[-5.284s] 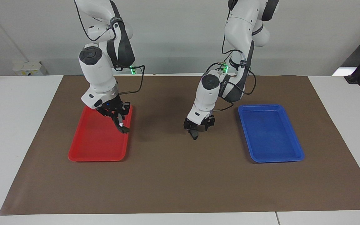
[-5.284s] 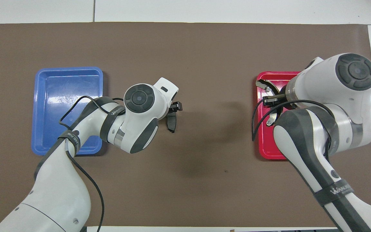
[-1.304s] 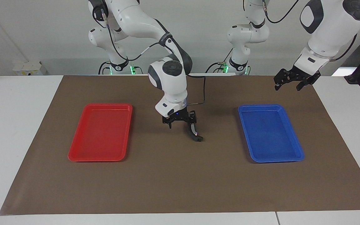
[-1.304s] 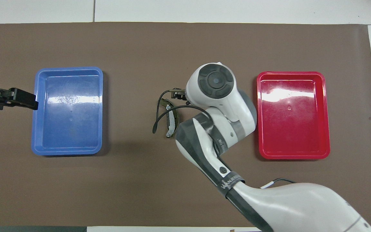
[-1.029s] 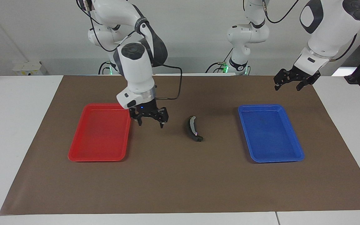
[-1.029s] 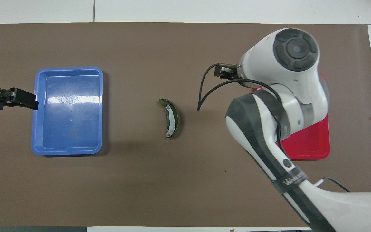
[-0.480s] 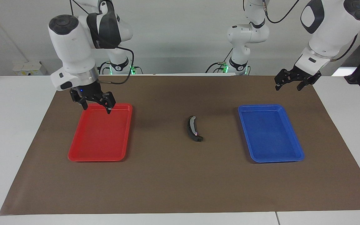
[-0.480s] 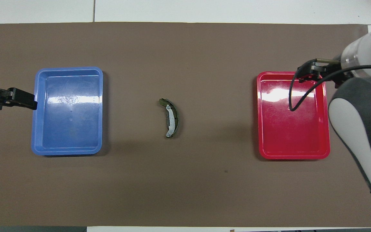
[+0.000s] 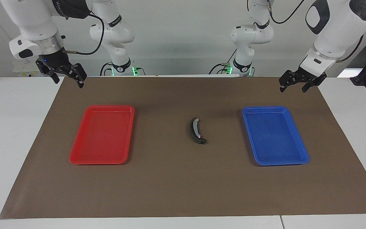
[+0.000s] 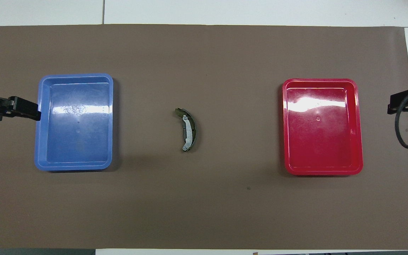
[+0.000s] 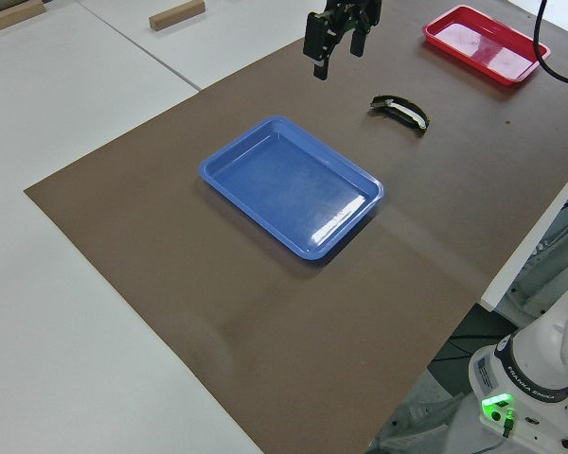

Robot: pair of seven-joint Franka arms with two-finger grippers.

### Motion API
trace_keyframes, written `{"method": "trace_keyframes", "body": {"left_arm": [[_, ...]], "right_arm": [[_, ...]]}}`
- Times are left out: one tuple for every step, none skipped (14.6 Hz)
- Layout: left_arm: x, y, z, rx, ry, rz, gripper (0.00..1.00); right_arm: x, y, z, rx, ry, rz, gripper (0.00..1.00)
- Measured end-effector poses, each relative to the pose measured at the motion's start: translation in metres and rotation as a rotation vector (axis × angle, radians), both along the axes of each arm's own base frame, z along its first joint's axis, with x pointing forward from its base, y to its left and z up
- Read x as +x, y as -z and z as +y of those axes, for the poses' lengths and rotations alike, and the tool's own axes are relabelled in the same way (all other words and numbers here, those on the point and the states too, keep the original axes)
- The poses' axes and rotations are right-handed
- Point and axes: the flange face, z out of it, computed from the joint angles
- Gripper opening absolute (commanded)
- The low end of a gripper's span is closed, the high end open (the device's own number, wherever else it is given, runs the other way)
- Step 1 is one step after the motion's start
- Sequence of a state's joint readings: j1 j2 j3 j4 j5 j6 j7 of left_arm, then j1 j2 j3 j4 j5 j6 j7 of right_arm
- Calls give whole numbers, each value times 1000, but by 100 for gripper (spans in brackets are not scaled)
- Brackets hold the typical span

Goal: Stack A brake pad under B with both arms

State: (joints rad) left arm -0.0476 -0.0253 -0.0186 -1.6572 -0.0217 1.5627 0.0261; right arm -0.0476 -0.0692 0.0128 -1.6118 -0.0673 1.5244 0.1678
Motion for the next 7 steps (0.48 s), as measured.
{"method": "trace_keyframes", "body": {"left_arm": [[0, 0, 0, 0, 0, 0, 98], [0, 0, 0, 0, 0, 0, 98], [0, 0, 0, 0, 0, 0, 98], [0, 0, 0, 0, 0, 0, 98], [0, 0, 0, 0, 0, 0, 98], [0, 0, 0, 0, 0, 0, 98], [0, 0, 0, 0, 0, 0, 98]], "right_arm": [[0, -2, 3, 1, -4, 1, 100], [1, -2, 6, 6, -8, 4, 100], [1, -1, 8, 14, -11, 9, 100], [1, 0, 10, 21, -13, 16, 100], [1, 2, 11, 24, -15, 21, 100], [2, 3, 11, 24, -16, 24, 100], [2, 4, 12, 26, -17, 25, 100]]}}
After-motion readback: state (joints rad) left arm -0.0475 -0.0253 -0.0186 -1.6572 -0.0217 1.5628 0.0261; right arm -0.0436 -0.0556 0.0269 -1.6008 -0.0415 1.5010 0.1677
